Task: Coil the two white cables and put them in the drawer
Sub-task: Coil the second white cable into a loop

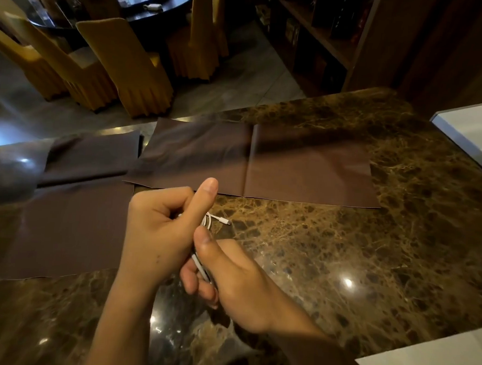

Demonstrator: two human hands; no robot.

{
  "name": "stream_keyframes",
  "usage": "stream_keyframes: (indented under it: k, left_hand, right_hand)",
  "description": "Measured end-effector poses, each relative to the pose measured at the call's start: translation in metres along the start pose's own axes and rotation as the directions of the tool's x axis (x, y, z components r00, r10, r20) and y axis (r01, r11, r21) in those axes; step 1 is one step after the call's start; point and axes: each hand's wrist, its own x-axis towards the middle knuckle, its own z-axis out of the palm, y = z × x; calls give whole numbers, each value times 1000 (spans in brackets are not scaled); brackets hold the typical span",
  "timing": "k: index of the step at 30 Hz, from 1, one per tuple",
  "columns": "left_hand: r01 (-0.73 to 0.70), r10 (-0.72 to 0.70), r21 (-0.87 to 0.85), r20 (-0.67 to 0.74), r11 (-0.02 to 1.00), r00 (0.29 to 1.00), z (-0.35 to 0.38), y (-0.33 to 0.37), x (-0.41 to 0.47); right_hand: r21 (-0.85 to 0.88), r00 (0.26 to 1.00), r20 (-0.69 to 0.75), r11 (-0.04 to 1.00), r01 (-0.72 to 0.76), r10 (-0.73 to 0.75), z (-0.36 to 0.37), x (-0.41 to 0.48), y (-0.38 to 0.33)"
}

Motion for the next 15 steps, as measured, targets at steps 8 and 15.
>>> stream_keyframes:
  k: [8,15]
  left_hand:
    - [294,-246,-400,169,868,954,25,-16,-5]
    - [424,-360,-431,225,796,905,64,-19,-35]
  right_hand:
    - [375,989,129,927,24,-78,-9,-6,-19]
    - [729,976,66,678,95,-208,-30,3,-26]
